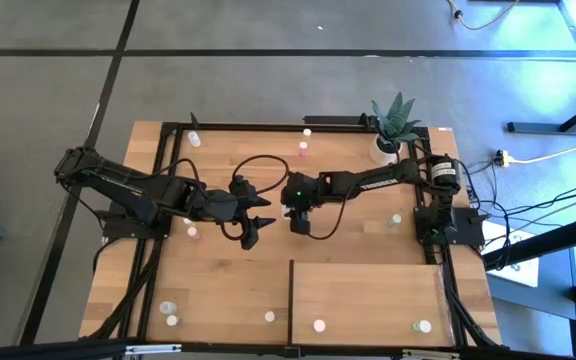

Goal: Pick and place medicine bottles onto shelf by color
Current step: Put the bottom right transparent pill bottle on the shelf

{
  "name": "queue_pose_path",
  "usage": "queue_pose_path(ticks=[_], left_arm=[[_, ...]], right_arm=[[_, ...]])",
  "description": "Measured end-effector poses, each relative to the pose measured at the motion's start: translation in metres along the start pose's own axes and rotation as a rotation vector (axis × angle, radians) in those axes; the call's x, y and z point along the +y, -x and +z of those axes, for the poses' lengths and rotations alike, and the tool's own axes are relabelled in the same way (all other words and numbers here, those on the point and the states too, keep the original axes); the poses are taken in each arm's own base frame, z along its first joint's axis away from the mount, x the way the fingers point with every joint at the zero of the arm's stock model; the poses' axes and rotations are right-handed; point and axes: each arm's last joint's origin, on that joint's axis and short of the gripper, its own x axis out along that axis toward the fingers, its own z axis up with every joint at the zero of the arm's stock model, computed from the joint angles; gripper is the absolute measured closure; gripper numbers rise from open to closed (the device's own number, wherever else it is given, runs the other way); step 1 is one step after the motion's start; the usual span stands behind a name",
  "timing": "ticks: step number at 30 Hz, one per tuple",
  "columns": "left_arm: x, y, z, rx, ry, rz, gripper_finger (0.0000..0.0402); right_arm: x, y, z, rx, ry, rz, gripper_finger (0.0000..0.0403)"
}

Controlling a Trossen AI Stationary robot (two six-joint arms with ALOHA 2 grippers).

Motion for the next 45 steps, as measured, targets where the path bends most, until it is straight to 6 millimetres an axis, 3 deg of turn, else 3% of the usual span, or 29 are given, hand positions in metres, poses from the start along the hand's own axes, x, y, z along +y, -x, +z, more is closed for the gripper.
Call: queue_pose_path(ticks=[7,16,31,45], left_arm=[[0.000,0.000,0.000,0.001,-0.003,0.001,0.0173],[0.001,0.000,-0.002,0.017,-0.011,0.008,0.0173],[-0.003,0.002,-0.004,0.024,-0.045,-0.006,0.0173],[-0.016,0.008,-0.011,0.034,-0.073,-0.054,0.0173]], right_arm=[[0.001,0.003,0.001,0.008,-0.049,0.021,0.0251],[0.003,0.030,0.030,0.004,-0.069,0.000,0.0250],[0.012,0.101,0.098,0.001,-0.105,0.003,0.0249],[0.042,0.159,0.119,0.070,0.052,-0.078,0.0253]])
